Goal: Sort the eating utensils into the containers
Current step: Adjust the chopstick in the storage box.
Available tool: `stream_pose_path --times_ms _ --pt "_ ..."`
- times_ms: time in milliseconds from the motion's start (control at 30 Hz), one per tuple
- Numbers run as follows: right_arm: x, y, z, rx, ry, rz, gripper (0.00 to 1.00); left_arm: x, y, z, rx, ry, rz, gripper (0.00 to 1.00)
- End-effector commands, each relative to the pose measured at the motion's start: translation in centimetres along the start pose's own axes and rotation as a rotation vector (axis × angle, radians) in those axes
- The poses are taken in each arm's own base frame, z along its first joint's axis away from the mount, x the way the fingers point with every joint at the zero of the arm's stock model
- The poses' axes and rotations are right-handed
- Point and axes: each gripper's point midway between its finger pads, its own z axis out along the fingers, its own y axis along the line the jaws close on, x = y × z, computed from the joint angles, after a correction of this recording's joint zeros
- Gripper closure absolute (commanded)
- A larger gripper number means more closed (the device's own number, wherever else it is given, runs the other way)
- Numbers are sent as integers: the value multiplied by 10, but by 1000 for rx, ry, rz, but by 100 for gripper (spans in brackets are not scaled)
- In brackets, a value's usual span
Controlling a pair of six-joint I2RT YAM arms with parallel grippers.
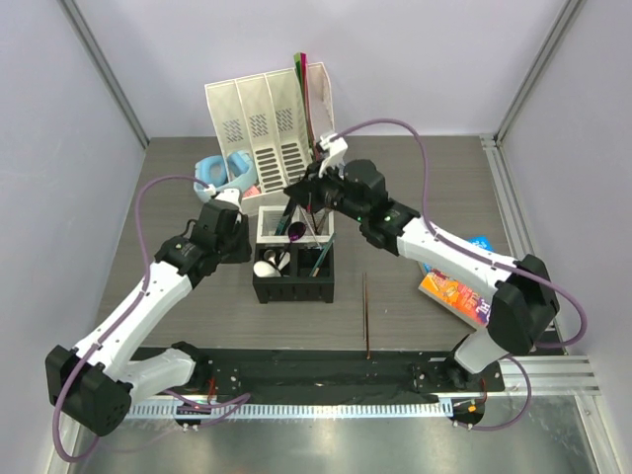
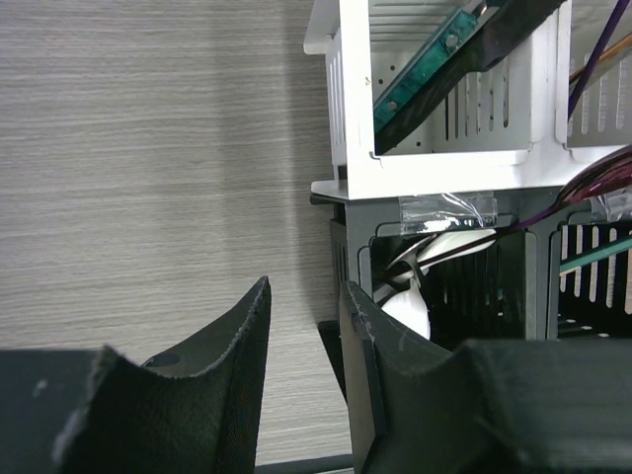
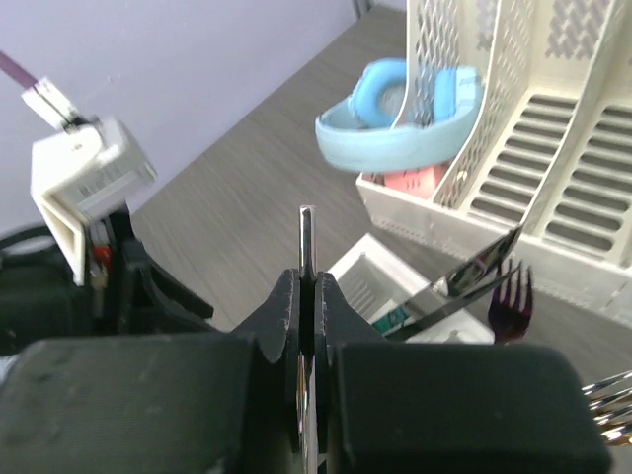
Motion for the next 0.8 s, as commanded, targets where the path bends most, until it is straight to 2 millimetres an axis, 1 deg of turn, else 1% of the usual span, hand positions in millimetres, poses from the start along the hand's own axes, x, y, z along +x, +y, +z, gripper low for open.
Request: stream_pose_path --times_ms 0,33,67,100,133,167,200,233,267,300,333,367,400,433,500,533,667,767 --pt "-30 24 -6 -139 -213 20 99 -7 -11 -1 60 -38 -47 65" --pt "-29 26 -10 -150 -226 18 99 -7 -13 -1 70 -36 -46 65" --pt "-40 30 -17 -170 -286 9 99 -9 -14 -1 75 -42 -47 66" --pt "-23 25 -21 -162 -273 8 99 -9 -15 -1 81 -42 -44 66" --pt "-22 23 -25 -159 -293 -3 99 -9 -15 -1 87 -47 -45 66" --pt "-26 24 -30 -163 -331 -17 99 -9 -16 -1 93 -54 -43 66" --pt "-14 18 -34 -147 -327 -33 99 -9 -18 -1 103 -58 -43 66" --pt "-13 16 -37 -143 -343 -41 99 -11 -18 -2 110 -71 -44 66" --pt "-18 17 -41 -148 -385 -51 99 -8 -17 -1 110 -70 -44 66" --pt "-3 10 -41 -130 -376 -51 99 -9 -19 0 121 -78 -46 66" --pt "1 7 -41 -126 -384 -50 99 -7 -21 1 130 -73 -44 66" --pt "-3 8 -44 -132 -429 -54 99 -5 -22 2 135 -70 -40 66" --pt "14 0 -40 -117 -413 -39 99 -5 -23 3 143 -69 -35 66" --pt "8 1 -42 -128 -457 -37 99 -2 -25 5 152 -55 -32 66" --pt "20 -1 -37 -138 -447 -16 99 -1 -26 5 161 -53 -25 66" --pt "17 1 -39 -152 -473 0 99 -1 -26 6 164 -53 -18 66" --pt "45 -8 -41 -142 -471 31 99 -9 -27 3 174 -83 5 67" --pt "56 -11 -40 -149 -485 26 99 -12 -29 0 183 -98 18 66"
